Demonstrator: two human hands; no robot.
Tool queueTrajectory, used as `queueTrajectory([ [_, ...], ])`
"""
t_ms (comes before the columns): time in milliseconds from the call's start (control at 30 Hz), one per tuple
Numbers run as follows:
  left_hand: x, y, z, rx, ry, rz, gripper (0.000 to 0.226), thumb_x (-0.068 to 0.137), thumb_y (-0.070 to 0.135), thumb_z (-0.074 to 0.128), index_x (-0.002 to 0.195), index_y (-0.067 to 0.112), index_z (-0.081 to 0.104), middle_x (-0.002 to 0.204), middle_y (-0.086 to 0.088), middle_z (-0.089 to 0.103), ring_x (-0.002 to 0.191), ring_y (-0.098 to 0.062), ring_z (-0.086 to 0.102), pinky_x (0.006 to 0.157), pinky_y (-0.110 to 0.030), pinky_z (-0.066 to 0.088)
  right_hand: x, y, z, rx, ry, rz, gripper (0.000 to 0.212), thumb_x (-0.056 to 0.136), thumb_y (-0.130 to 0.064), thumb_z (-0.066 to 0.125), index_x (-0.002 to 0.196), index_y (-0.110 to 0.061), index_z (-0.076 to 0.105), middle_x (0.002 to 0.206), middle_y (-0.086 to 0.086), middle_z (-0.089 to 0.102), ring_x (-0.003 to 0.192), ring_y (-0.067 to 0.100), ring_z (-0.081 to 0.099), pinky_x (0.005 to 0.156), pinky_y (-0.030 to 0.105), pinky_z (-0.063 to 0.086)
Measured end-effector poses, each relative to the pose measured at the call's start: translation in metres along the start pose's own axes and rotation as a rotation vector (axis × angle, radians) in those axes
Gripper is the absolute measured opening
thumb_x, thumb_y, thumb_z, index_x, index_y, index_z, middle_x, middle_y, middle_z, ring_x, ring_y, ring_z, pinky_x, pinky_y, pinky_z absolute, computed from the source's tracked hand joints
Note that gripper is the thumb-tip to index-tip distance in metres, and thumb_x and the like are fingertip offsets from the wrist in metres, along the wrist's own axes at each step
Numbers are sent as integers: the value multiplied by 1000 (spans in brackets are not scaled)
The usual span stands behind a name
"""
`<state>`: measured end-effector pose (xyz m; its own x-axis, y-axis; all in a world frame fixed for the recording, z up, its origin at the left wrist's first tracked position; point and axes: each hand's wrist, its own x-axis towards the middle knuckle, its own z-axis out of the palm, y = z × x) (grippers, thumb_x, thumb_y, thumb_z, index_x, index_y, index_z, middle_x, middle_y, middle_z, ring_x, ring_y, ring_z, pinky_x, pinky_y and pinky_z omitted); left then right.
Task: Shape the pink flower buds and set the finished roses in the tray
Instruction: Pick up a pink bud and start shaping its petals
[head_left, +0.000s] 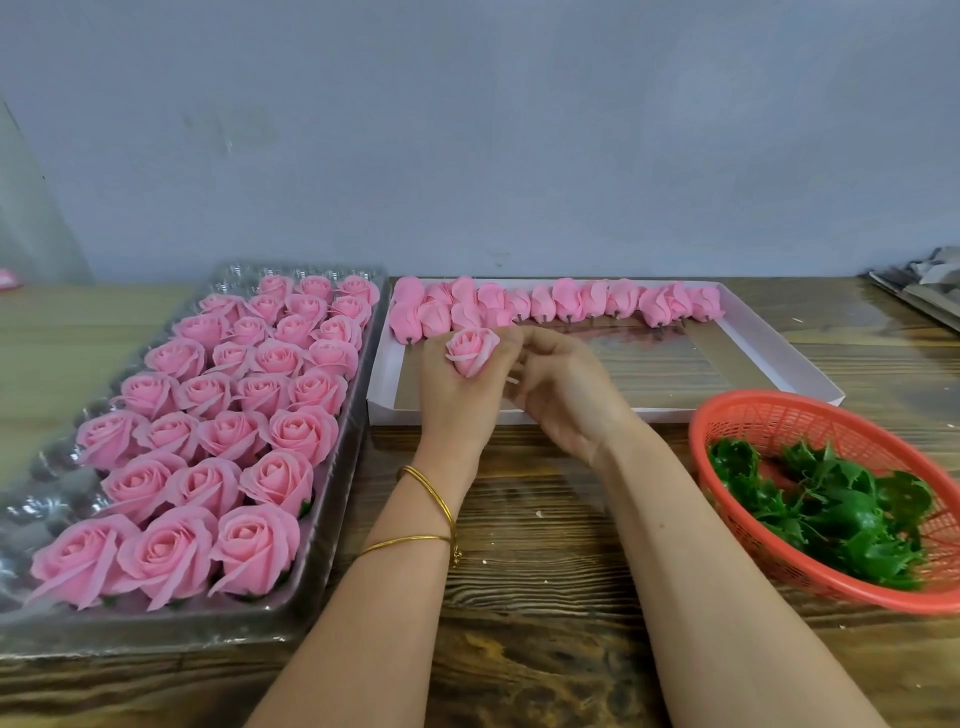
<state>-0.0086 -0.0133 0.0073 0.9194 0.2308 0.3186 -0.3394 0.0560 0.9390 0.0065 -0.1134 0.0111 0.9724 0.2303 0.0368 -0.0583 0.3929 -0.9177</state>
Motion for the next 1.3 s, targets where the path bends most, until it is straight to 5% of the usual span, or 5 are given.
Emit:
queueTrajectory([
  [67,0,-1,1,-14,26,-43,16,86,18,70,82,4,65,74,-4,65,61,0,60,53,-14,50,-4,4,-2,-101,-40,-23,63,67,37,27,117,9,55,105,19,62,92,25,64,82,31,55],
  [300,2,-6,1,-34,-1,-30,41,87,15,68,63,48,66,64,10,66,67,-6,66,65,-26,56,-11,7,4,-407,4,-143,58,68,26,67,119,2,56,101,14,64,83,8,64,72,18,53],
  [433,2,-6,1,-39,-2,-48,18,84,19,70,75,35,70,85,-8,72,84,-24,70,75,-41,58,-11,9,7,-432,62,-193,58,71,23,68,120,-5,55,109,21,65,90,12,64,76,20,55],
  [900,4,-6,-7,-45,-67,-111,18,78,24,78,88,11,72,85,-7,74,88,-22,70,79,-38,58,-13,4,0,-490,-31,-205,53,74,23,64,115,-11,59,101,-4,70,98,3,67,76,24,58],
  [1300,4,-8,-4,-41,-100,-140,18,88,34,68,78,19,71,79,-5,74,76,-15,72,64,-24,58,-13,5,4,-489,16,-213,66,69,18,74,125,-9,52,108,11,66,84,2,67,76,24,57],
])
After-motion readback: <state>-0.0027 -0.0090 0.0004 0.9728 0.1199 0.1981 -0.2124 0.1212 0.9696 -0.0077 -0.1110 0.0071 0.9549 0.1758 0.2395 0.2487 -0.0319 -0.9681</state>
